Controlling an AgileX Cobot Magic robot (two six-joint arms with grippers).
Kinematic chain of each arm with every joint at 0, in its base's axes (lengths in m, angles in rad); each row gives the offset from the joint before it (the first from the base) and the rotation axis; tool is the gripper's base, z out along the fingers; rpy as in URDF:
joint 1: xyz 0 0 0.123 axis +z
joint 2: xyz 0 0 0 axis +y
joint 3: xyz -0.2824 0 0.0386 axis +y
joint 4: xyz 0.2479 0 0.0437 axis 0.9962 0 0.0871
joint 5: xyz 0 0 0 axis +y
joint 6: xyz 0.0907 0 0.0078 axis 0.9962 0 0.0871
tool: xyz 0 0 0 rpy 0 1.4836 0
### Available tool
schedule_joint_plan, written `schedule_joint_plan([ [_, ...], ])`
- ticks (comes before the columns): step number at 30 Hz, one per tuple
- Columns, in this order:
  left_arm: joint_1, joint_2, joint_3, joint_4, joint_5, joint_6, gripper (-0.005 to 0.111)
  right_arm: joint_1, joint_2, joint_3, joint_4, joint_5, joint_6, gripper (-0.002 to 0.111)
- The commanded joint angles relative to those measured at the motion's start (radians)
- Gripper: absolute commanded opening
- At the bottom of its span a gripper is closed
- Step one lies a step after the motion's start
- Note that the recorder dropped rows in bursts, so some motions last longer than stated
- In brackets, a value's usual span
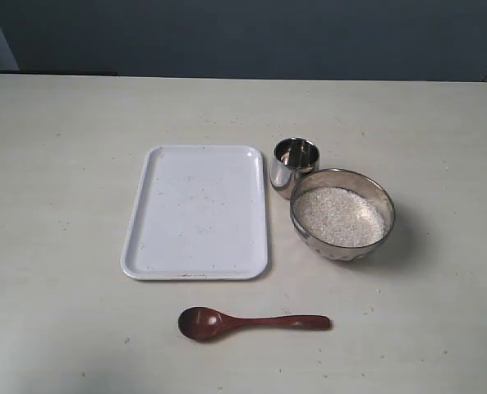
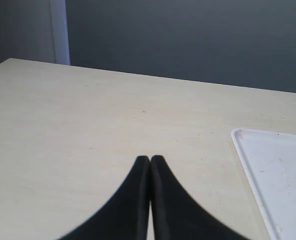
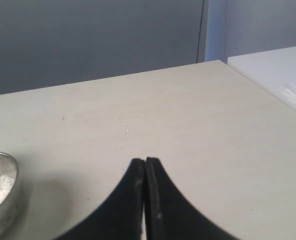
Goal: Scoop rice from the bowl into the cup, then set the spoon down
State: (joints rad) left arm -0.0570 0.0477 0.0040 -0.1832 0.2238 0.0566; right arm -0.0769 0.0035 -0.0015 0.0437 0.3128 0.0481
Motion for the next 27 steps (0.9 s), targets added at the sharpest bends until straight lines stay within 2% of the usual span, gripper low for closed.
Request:
schedule_joint_plan([
  [1, -0.005, -0.001, -0.004, 0.001, -0.016, -0.002, 0.001, -0.007, -0.004, 0.002, 0.001, -0.007, -0.002, 0.0],
  [9, -0.005, -0.001, -0.004, 0.001, -0.016, -0.002, 0.001, -0.007, -0.004, 0.002, -0.016, -0.016, -0.002, 0.0],
  [10, -0.005, -0.001, -0.004, 0.001, -0.016, -0.002, 0.001, -0.007, -0.004, 0.002, -0.001, -0.075, 0.002, 0.0],
  [14, -0.005, -0.001, -0.004, 0.001, -0.016, -0.002, 0.001, -0.007, -0.004, 0.002, 0.241, -0.282, 0.059, 0.0],
  [17, -0.005, -0.001, -0.004, 0.001, -0.016, -0.002, 0.001, -0.007, -0.004, 0.002, 0.529, -0.437, 0.136, 0.0],
  [20, -0.005, -0.001, -0.004, 0.001, -0.016, -0.002, 0.001, -0.007, -0.004, 0.002, 0.813, -0.475, 0.197, 0.0],
  [27, -0.005, -0.001, -0.004, 0.001, -0.016, -0.002, 0.001, -0.007, -0.004, -0.002, 0.849, -0.476, 0.246, 0.0],
])
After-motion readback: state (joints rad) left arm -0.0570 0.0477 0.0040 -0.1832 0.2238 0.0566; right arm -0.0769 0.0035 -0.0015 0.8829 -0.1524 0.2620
